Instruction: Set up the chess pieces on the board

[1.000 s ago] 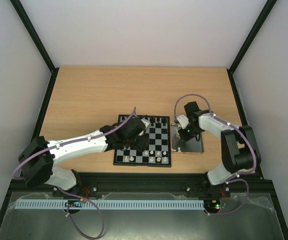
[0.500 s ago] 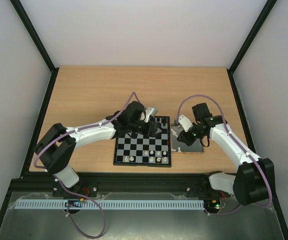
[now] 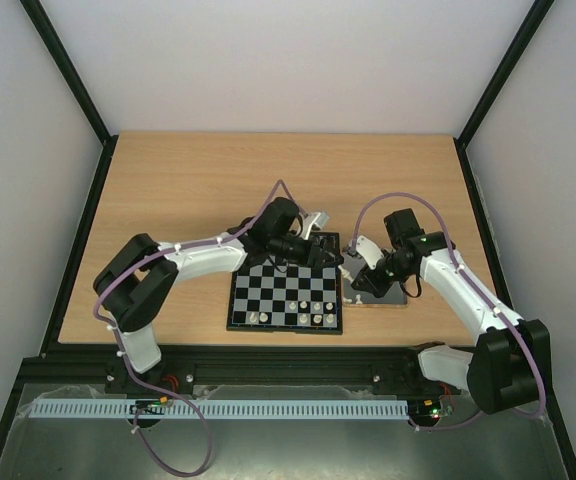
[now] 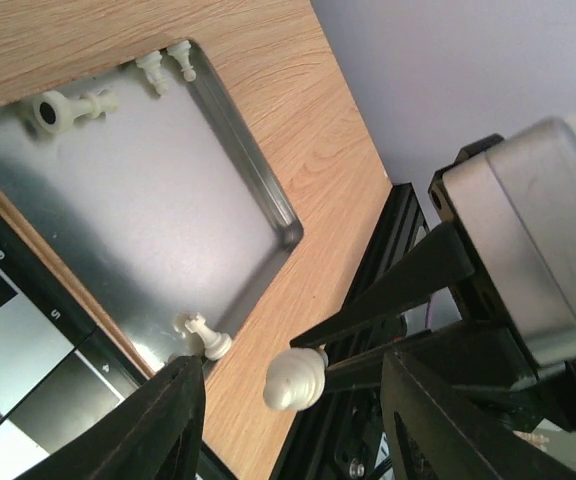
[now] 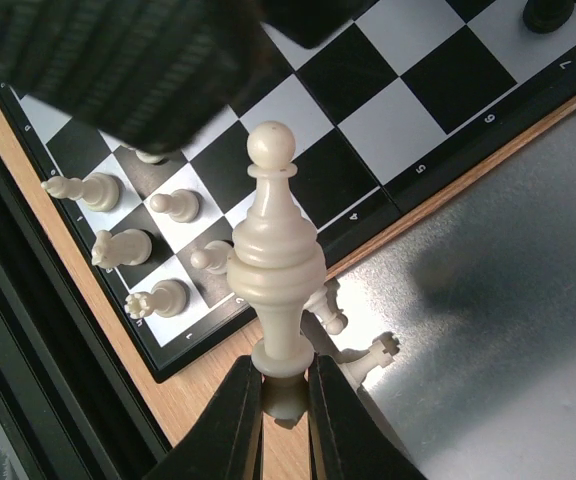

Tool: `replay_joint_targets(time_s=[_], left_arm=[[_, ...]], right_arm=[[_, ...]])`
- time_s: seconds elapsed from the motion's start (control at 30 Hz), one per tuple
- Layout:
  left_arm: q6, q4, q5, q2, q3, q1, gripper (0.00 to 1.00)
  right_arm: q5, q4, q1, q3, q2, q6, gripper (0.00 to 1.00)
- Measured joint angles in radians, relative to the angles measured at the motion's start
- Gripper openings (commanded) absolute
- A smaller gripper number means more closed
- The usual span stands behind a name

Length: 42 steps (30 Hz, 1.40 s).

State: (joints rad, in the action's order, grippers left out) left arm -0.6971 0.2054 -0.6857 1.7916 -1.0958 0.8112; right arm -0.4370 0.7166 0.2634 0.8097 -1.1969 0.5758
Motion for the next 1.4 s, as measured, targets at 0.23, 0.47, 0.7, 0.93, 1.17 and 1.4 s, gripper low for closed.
replay_joint_targets(time_s=[0.23,0.47,0.7,0.93,1.17,1.4], left_arm=[[-0.006,0.011,-0.023,0.040,-0.023,0.003,0.43],[0.006,-0.016,-0.027,0.052,-0.028,0.014,0.37],[0.028,-0.040,-0.042,0.071,-0.069,0.032,0.27],[0.043,-0.065,-0.045,0.075,-0.072,0.042,0.27],[0.045,-0.071,-0.044,0.075,-0.072,0.043,0.24],[0.051,-0.077,-0.043,0.075,-0.069,0.043,0.15]], right_arm=[[-0.007,0.009,0.001,0.000,0.002,0.008,0.07],[-0.008,0.011,0.005,0.000,0.002,0.008,0.07],[-0.009,0.011,0.005,0.000,0.002,0.008,0.08],[-0.009,0.011,0.005,-0.006,0.002,0.008,0.08],[-0.009,0.011,0.005,-0.009,0.002,0.008,0.08],[-0.009,0.011,0.005,-0.013,0.001,0.008,0.08]])
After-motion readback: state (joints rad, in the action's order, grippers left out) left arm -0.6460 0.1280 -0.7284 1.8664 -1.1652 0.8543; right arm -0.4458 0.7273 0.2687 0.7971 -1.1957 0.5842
